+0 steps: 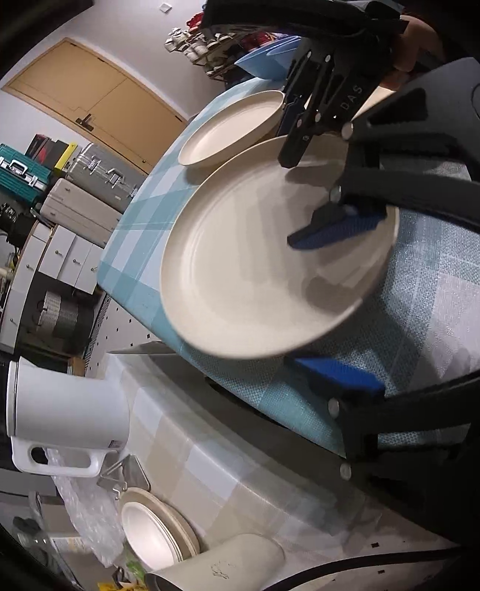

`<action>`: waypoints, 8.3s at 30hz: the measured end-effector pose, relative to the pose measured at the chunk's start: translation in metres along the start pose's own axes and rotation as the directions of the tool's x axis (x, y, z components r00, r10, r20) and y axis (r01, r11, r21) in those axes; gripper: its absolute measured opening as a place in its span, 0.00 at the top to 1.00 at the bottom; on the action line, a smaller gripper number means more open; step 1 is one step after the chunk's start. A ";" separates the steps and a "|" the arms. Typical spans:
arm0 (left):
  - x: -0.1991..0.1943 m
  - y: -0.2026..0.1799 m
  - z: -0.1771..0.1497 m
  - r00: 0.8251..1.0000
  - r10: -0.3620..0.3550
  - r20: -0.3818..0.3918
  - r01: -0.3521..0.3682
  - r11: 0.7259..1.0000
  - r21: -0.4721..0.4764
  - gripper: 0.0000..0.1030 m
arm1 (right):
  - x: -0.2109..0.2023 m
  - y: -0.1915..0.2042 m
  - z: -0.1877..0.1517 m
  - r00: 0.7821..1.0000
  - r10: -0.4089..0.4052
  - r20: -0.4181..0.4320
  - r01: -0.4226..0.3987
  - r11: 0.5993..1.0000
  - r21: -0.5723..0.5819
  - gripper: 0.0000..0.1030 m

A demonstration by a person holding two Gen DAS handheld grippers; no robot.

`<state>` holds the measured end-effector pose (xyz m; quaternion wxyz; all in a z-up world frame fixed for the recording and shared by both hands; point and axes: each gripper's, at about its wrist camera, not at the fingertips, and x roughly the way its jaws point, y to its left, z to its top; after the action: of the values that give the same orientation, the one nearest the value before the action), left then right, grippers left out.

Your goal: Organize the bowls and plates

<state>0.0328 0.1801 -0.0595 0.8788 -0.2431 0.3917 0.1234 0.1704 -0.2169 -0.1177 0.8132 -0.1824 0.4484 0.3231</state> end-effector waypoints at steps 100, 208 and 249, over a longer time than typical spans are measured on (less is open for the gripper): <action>-0.062 -0.183 -0.077 0.991 -0.116 -0.070 0.136 0.856 0.499 0.71 | -0.159 -0.080 -0.161 0.960 -0.236 0.148 0.182 0.934 0.307 0.75; -0.061 -0.223 0.065 0.998 -0.044 0.043 0.026 0.932 0.361 0.01 | -0.233 -0.181 -0.037 0.950 -0.161 0.267 0.082 0.955 0.285 0.01; 0.118 -0.228 0.103 0.981 0.046 -0.187 0.023 0.936 0.352 0.21 | -0.023 -0.268 0.041 0.982 0.100 -0.161 -0.045 0.949 0.314 0.23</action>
<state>0.2687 0.0432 -0.0131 0.8652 -0.0904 0.4921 0.0324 0.3712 -0.3951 -0.0750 0.7768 -0.0642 0.5693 0.2616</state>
